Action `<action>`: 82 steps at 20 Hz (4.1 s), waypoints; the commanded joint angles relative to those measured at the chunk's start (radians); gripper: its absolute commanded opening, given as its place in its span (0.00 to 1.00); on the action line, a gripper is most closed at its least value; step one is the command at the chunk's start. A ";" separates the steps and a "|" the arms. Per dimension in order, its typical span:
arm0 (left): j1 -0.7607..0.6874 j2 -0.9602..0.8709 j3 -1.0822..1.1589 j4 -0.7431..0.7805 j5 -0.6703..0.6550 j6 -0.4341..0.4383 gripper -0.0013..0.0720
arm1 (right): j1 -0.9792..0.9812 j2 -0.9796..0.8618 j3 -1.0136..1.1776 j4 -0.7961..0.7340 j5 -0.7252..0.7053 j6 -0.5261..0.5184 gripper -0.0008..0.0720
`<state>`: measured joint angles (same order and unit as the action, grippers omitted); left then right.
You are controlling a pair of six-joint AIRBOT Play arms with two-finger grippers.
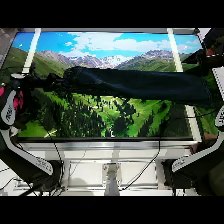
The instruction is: Fold the clothes and pants, and hang the long-sleeved shirts on hangers.
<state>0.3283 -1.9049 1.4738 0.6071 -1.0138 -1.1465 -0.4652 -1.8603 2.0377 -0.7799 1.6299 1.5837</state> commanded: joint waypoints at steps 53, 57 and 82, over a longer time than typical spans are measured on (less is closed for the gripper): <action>-0.739 0.395 0.007 0.216 0.155 -0.133 0.04 | 0.515 0.028 -0.033 -0.485 -0.353 0.326 0.03; -0.919 0.242 0.007 0.006 0.513 -0.132 0.04 | 0.406 0.065 -0.033 -0.484 -0.284 0.266 0.03; -0.325 0.329 -0.143 0.371 -0.241 -0.126 0.05 | 0.452 0.000 -0.036 -0.056 -0.250 -0.089 0.05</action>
<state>-0.0704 -1.5818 1.4044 0.8883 -1.0752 -1.2720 -0.0509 -1.8572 2.0014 -0.8848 1.3933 1.5398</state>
